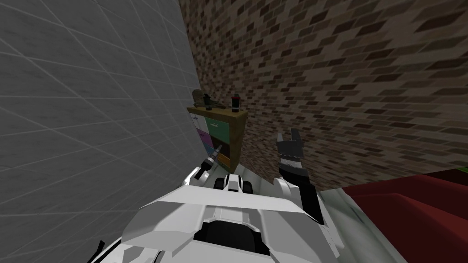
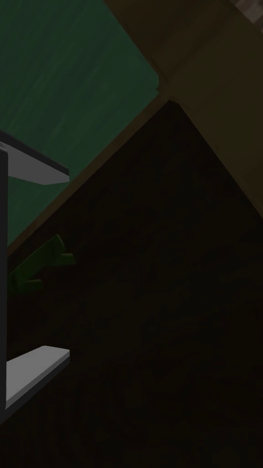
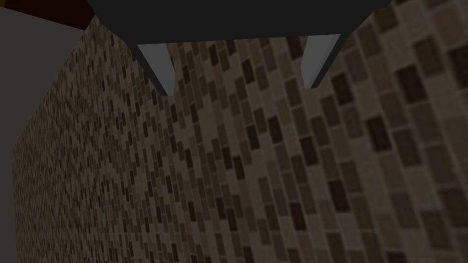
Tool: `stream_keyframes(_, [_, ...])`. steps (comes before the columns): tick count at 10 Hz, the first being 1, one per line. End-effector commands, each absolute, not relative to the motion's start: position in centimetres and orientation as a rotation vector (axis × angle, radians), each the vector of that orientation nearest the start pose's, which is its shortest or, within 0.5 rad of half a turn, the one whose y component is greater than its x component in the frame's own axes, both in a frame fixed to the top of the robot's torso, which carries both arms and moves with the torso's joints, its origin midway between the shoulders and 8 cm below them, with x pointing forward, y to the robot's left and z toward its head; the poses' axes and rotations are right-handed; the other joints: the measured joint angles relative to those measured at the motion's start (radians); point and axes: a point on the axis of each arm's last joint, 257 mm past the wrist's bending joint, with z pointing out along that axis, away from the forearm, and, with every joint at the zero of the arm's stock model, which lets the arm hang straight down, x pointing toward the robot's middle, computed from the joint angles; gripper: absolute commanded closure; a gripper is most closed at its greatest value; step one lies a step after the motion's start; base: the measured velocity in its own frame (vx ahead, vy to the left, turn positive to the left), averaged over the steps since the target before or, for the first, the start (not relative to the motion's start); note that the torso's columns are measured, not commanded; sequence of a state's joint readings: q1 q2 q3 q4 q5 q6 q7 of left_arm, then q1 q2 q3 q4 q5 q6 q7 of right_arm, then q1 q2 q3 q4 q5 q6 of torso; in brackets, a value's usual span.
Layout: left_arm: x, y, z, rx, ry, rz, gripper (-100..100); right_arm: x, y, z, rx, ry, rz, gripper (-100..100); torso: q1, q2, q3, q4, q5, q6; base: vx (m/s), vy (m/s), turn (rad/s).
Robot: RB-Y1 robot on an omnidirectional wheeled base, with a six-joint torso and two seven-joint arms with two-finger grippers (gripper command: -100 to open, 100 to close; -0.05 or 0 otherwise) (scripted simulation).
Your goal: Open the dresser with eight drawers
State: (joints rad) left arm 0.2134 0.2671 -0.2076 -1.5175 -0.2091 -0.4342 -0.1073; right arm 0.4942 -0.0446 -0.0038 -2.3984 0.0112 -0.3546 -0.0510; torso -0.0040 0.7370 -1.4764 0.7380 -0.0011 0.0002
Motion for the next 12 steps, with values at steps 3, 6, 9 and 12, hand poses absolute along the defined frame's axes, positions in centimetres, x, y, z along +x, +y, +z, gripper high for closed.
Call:
stream_keyframes(3, [44.6, 19.0, -26.7, -0.567, 1.472, -1.082, 100, 34.4, -27.2, 5.1, 0.657, 0.655, 1.336, 0, 0.011, 0.005, 0.004, -0.003, 0.004, -0.003, -0.095, 0.043, 0.017])
stream_keyframes(6, [44.3, 18.7, -26.3, -0.56, 1.471, -1.094, 100, 34.4, -27.2, 5.1, 0.657, 0.656, 1.336, 0, 0.009, 0.002, 0.001, 0.0, 0.002, -0.003, -0.157, 0.073, 0.03])
stream_keyframes(9, [43.2, 18.7, -26.8, -0.561, 1.488, -1.098, 100, 34.4, -27.2, 5.1, 0.657, 0.655, 1.336, 0, 0.008, -0.001, 0.0, -0.001, 0.002, -0.002, -0.153, 0.084, 0.035])
stream_keyframes(12, [43.5, 19.0, -24.2, -0.551, 1.482, -1.102, -100, 34.4, -27.2, 5.1, 0.657, 0.656, 1.336, 0, 0.0, -0.007, -0.005, -0.002, 0.0, 0.0, -0.015, -0.007, 0.01])
